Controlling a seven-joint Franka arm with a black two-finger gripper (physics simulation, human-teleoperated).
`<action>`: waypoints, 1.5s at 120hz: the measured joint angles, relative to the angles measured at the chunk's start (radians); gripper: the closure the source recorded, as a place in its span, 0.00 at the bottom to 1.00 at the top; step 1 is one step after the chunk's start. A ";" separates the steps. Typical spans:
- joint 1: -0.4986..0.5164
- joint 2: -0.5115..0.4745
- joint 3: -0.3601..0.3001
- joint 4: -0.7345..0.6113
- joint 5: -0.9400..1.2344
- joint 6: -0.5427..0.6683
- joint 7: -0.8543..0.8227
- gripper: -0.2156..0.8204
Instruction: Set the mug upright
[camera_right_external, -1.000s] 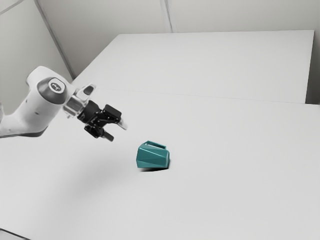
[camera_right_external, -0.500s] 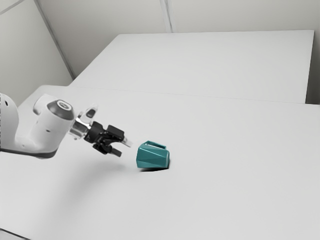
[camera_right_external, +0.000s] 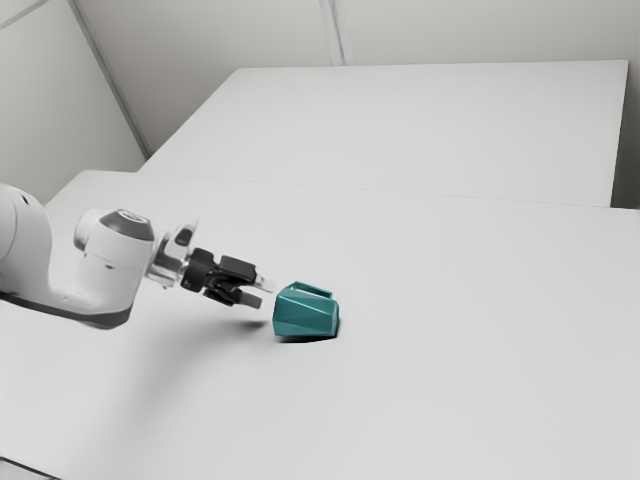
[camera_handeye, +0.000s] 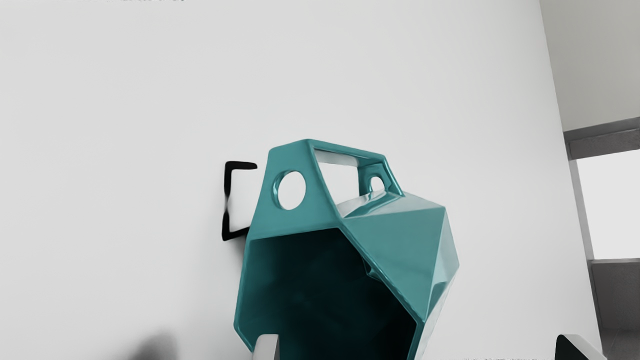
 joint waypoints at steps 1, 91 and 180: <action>0.000 0.000 0.000 0.000 -0.001 0.000 0.003 0.21; -0.002 0.036 -0.075 -0.003 -0.056 0.002 0.182 0.21; -0.002 0.023 -0.098 -0.001 -0.070 0.030 0.227 0.87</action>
